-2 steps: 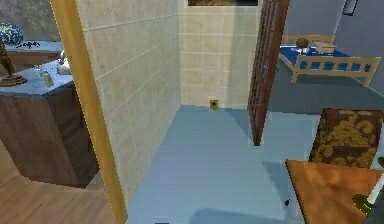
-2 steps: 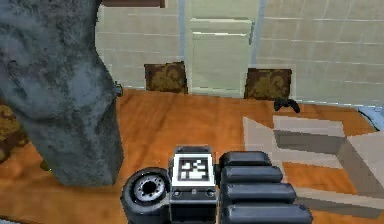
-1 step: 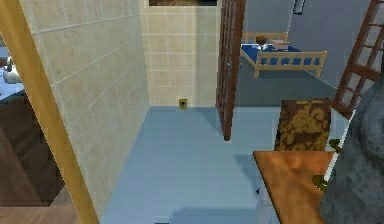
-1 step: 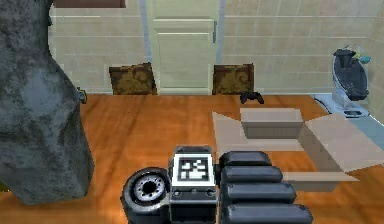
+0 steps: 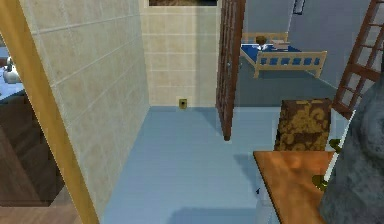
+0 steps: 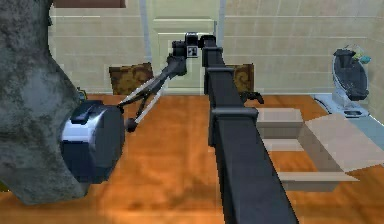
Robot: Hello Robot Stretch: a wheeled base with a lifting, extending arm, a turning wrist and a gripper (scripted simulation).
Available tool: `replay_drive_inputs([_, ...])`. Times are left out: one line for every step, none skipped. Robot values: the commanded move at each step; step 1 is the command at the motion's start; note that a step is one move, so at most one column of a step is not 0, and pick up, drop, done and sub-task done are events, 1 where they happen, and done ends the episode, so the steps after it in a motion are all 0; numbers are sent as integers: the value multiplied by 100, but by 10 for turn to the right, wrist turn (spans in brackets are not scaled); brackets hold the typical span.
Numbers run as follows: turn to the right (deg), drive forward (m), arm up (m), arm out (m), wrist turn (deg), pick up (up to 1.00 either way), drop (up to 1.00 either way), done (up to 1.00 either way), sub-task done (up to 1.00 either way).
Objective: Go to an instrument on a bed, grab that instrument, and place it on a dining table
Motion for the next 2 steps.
replay_drive_inputs([0, 0, 0, 0, 450, 0, 0, 0, 0])
replay_drive_inputs([0, 0, 0, 0, 450, 0, 0, 0, 0])
